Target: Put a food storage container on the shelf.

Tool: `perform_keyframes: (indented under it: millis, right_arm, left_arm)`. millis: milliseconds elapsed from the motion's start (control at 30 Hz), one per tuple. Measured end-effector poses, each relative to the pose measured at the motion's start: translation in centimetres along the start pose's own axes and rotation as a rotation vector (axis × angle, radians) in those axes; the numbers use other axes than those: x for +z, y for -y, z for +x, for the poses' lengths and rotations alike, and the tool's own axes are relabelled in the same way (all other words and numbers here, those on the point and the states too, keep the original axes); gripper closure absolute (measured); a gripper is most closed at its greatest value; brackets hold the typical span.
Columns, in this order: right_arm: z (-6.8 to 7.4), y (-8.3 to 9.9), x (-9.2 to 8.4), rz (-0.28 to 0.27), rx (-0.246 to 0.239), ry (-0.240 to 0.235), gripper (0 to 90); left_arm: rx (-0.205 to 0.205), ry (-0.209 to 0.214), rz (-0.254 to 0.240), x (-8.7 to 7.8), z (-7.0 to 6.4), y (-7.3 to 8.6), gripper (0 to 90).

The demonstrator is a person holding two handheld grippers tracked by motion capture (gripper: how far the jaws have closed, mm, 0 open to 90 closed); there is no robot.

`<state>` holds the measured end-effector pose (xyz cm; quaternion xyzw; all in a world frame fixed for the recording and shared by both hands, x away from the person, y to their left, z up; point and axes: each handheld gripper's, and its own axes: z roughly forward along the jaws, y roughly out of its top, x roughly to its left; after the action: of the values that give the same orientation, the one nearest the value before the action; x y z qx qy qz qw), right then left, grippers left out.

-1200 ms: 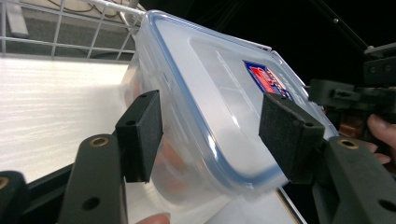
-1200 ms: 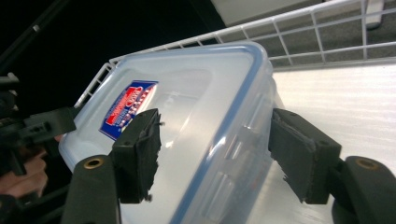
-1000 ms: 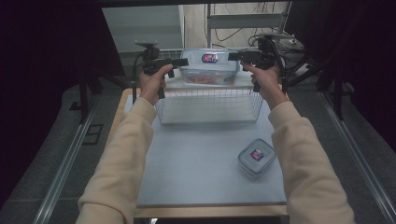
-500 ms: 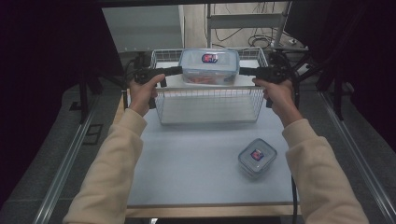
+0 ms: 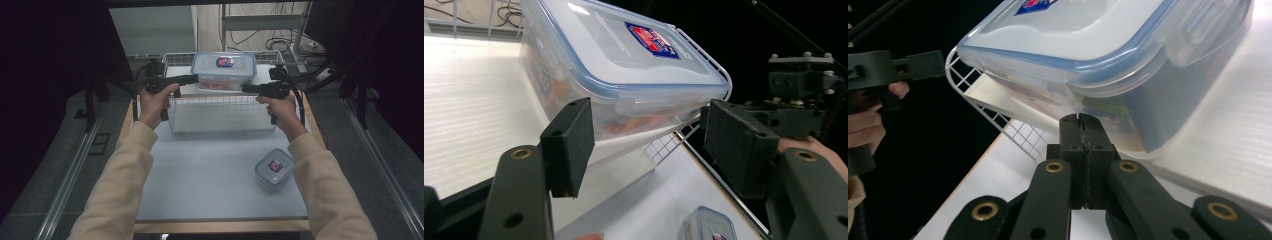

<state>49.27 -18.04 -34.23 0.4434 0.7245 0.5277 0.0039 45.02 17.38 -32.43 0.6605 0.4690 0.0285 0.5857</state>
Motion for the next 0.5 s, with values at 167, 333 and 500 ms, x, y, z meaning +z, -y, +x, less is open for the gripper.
perform_keyframes:
  millis: [167,333,500]
  right_arm:
    - [-0.7,-0.2,0.0,-0.022,0.009,0.015,89.3]
    - [-1.1,-0.2,0.0,-0.031,0.024,0.026,89.3]
    - [-1.5,-0.1,-0.1,-0.042,0.031,0.030,89.3]
  left_arm:
    - [-0.005,0.003,-0.005,-0.1,0.1,0.1,36.2]
    - [-0.001,0.000,0.000,-0.2,0.1,0.2,36.2]
    - [-0.004,0.000,-0.001,-0.2,0.2,0.3,35.8]
